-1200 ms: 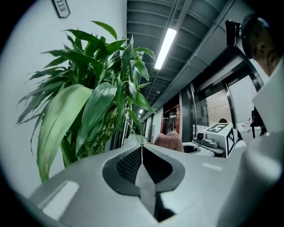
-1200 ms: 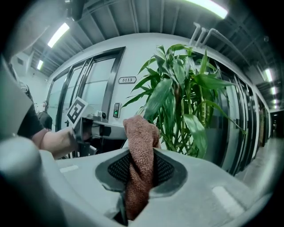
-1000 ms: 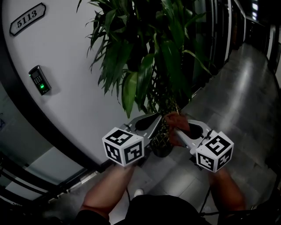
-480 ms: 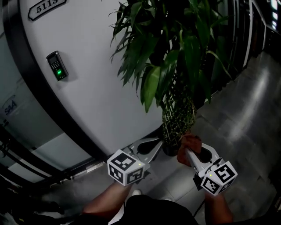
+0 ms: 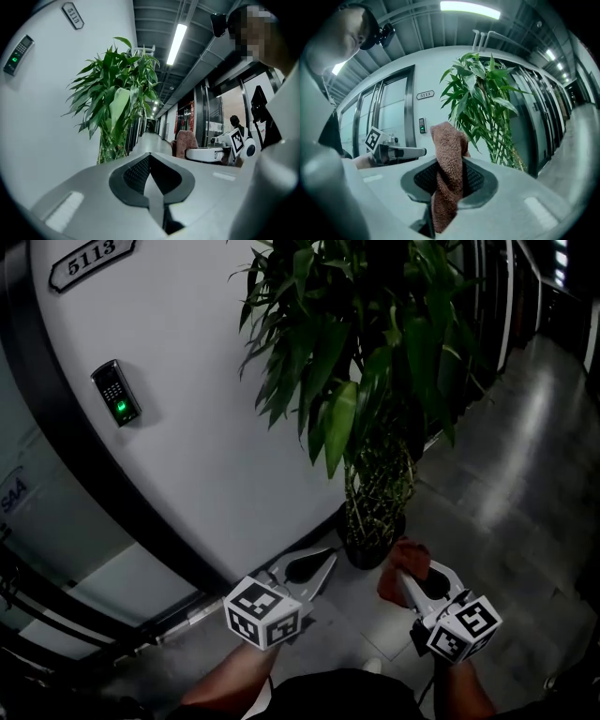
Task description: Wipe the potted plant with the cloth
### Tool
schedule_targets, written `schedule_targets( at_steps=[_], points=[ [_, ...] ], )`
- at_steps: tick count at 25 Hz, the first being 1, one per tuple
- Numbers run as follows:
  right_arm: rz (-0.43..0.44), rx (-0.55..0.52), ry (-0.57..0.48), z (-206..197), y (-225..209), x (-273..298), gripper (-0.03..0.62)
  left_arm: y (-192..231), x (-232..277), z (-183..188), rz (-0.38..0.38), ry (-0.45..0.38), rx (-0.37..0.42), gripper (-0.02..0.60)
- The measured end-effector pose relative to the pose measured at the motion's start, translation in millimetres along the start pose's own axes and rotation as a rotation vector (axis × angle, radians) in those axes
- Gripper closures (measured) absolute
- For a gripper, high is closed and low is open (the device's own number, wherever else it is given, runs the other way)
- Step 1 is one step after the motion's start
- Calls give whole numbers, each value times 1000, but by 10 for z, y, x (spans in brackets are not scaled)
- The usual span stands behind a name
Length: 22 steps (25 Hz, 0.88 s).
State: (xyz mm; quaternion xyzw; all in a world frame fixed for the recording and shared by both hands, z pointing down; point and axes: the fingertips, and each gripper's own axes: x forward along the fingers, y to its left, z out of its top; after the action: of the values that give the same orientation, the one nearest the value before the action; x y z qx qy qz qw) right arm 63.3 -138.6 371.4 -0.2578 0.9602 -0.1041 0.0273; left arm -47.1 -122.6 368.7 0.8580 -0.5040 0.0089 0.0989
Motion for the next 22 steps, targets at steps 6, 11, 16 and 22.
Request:
schedule_targets(
  at_steps=[6, 11, 16, 22],
  points=[
    [-94, -49, 7, -106, 509, -36, 523, 93, -413, 7, -60, -6, -4, 565],
    [-167, -48, 43, -285, 880, -171, 523, 36, -733, -26, -94, -19, 25, 565],
    [-209, -67, 53, -422, 1278, -324, 523, -86, -1014, -165, -129, -5, 53, 565],
    [-239, -50, 56, -574, 1577, -436, 525, -204, -1247, -324, -167, 18, 37, 565]
  ],
)
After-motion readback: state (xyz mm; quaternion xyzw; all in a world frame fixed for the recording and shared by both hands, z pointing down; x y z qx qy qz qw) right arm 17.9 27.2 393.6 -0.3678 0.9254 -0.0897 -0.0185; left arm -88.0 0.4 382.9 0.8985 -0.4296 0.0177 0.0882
